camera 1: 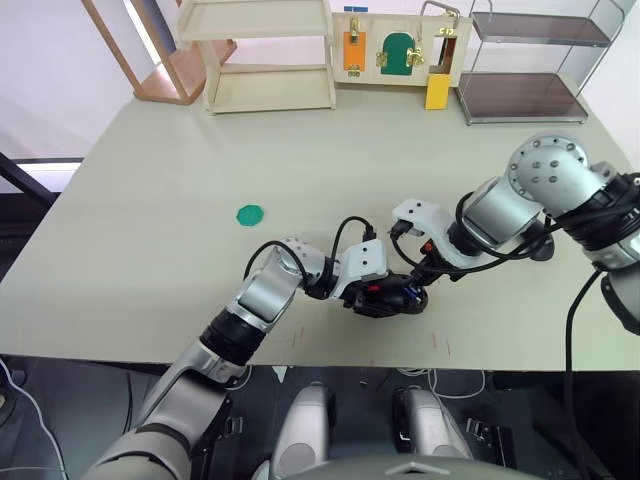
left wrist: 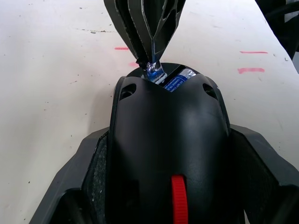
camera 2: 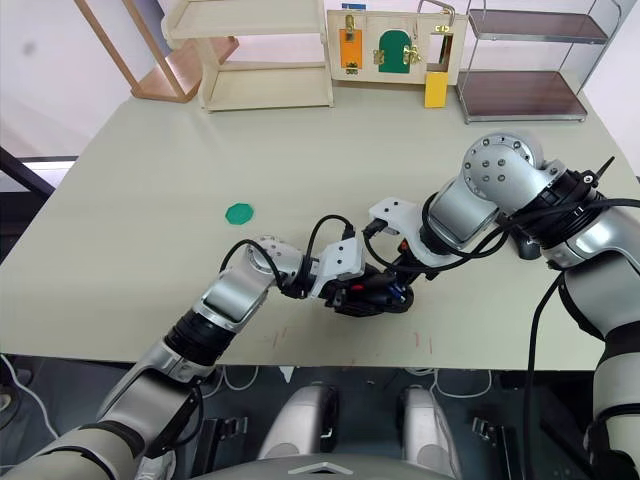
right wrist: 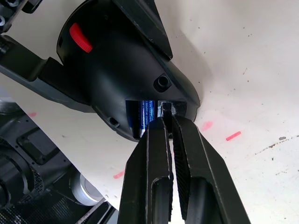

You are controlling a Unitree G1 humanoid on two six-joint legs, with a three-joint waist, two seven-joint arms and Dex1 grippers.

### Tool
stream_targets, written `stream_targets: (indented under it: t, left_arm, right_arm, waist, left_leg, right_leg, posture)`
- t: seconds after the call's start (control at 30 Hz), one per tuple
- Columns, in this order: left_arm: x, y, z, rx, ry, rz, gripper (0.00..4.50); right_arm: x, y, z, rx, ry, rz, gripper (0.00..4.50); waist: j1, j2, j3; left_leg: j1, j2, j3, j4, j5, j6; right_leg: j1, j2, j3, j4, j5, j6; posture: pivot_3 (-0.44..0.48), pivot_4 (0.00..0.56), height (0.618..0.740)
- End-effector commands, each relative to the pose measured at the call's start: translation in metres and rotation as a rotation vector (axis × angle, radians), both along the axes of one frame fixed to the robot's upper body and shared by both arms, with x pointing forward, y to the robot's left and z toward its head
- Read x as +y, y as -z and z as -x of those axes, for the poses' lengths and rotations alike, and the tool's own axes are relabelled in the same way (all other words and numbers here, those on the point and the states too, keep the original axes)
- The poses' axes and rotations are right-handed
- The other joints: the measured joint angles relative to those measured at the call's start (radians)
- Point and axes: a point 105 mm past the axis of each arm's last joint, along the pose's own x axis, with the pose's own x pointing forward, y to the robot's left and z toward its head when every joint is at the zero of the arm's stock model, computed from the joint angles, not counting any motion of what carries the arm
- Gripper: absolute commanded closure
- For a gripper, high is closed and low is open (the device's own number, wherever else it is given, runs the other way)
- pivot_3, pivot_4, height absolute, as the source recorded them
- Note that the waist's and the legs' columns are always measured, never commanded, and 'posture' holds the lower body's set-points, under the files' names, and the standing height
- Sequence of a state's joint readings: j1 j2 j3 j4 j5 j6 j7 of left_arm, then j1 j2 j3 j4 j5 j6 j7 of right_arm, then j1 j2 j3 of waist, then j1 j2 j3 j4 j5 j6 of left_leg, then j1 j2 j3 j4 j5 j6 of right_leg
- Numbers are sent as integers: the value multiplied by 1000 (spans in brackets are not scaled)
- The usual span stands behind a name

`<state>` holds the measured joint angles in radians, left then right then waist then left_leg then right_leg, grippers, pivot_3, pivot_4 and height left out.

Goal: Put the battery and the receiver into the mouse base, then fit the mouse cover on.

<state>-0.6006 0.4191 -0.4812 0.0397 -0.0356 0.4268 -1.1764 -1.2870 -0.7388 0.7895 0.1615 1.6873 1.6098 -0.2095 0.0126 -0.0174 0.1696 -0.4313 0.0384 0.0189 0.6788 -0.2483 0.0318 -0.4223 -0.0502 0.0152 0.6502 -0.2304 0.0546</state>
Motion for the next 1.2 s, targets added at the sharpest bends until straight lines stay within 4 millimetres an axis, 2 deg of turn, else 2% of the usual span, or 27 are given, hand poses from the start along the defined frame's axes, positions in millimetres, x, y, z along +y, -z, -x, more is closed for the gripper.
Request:
stream_targets:
  t: [0.03, 1.2]
  left_arm:
    - [1, 17, 4, 49, 0, -47, 1573]
    - [3, 18, 6, 70, 2, -47, 1573]
  right_arm:
    - [2, -7, -1, -18, -6, -19, 4500]
    - [-3, 7, 9, -55, -43, -4, 4500]
  waist:
    - [0, 0, 0]
    - [0, 0, 0]
  left_leg:
    - [0, 0, 0, 0, 0, 0]
    - [0, 0, 0, 0, 0, 0]
  right_leg:
    - [0, 0, 0, 0, 0, 0]
    - [0, 0, 0, -1, 0, 0]
  posture:
    - [0, 150, 740]
    - [0, 150, 740]
